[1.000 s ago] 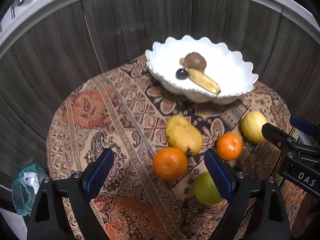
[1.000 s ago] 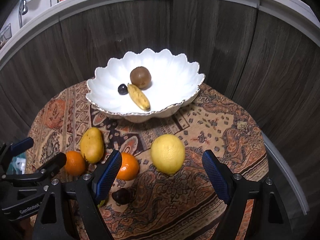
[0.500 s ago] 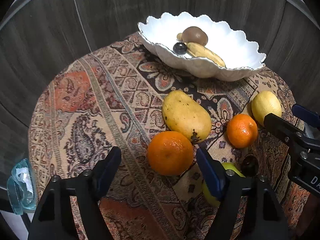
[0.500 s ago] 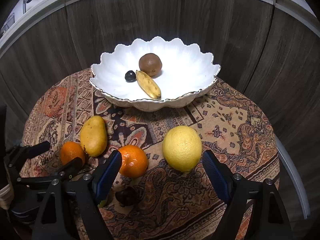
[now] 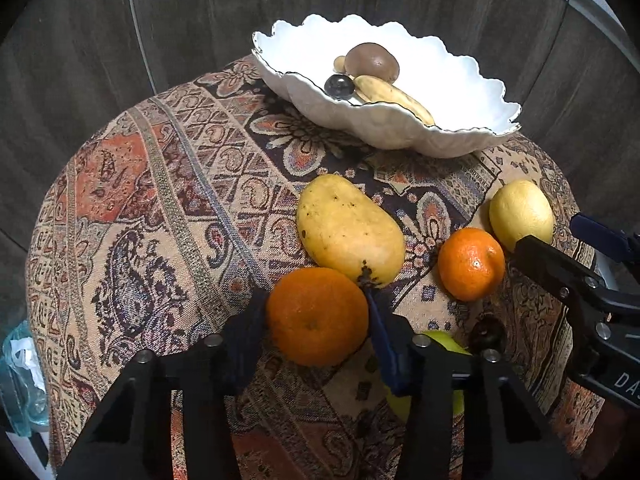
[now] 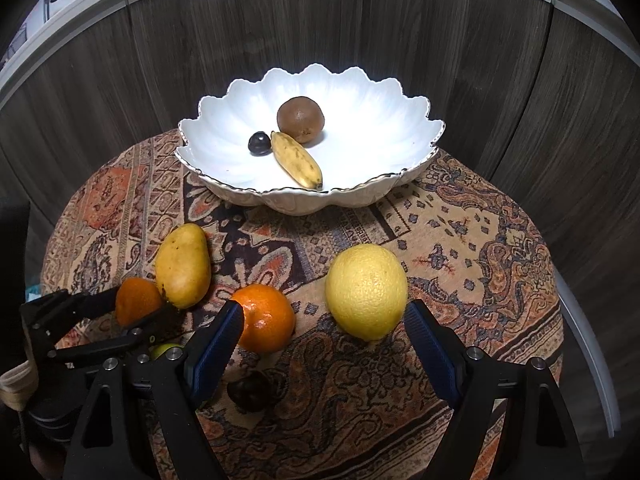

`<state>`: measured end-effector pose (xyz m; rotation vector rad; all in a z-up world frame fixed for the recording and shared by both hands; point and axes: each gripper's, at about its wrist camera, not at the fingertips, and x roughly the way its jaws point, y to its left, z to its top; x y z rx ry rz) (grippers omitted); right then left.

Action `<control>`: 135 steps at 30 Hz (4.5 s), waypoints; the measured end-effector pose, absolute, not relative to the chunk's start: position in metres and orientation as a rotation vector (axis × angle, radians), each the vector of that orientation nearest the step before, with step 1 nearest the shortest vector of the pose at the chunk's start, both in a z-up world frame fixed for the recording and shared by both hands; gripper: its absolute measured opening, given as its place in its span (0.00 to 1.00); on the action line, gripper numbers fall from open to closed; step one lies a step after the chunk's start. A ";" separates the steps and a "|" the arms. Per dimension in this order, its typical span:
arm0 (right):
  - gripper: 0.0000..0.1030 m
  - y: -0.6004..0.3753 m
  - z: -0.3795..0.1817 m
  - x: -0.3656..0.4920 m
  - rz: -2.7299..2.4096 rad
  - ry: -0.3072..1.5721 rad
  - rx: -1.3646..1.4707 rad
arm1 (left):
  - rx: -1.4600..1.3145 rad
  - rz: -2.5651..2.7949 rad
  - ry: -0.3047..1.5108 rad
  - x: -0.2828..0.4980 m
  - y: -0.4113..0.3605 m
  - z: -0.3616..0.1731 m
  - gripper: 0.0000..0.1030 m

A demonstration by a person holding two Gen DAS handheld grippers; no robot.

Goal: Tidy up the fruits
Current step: 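Grasp the orange with the left gripper while the right grasps the dark plum, then carry orange and plum over the bowl and open both grippers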

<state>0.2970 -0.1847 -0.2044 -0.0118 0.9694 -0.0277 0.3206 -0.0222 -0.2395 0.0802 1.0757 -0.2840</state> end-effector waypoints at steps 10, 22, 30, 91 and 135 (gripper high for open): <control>0.81 -0.183 -0.200 0.288 -0.029 0.967 -0.029 | 0.096 -0.253 1.057 0.305 -0.015 -0.228 0.45; 0.80 -0.176 -0.210 0.262 0.010 1.014 -0.039 | 0.070 -0.195 1.050 0.272 -0.002 -0.218 0.45; 0.71 -0.169 -0.231 0.263 0.050 1.082 -0.025 | 0.045 -0.169 1.050 0.268 0.007 -0.223 0.45; 0.28 -0.223 -0.142 0.341 -0.035 0.854 0.069 | 0.036 -0.192 0.890 0.366 -0.045 -0.138 0.45; 0.84 -0.234 -0.118 0.388 -0.160 0.841 0.015 | 0.088 -0.180 0.875 0.412 -0.054 -0.130 0.97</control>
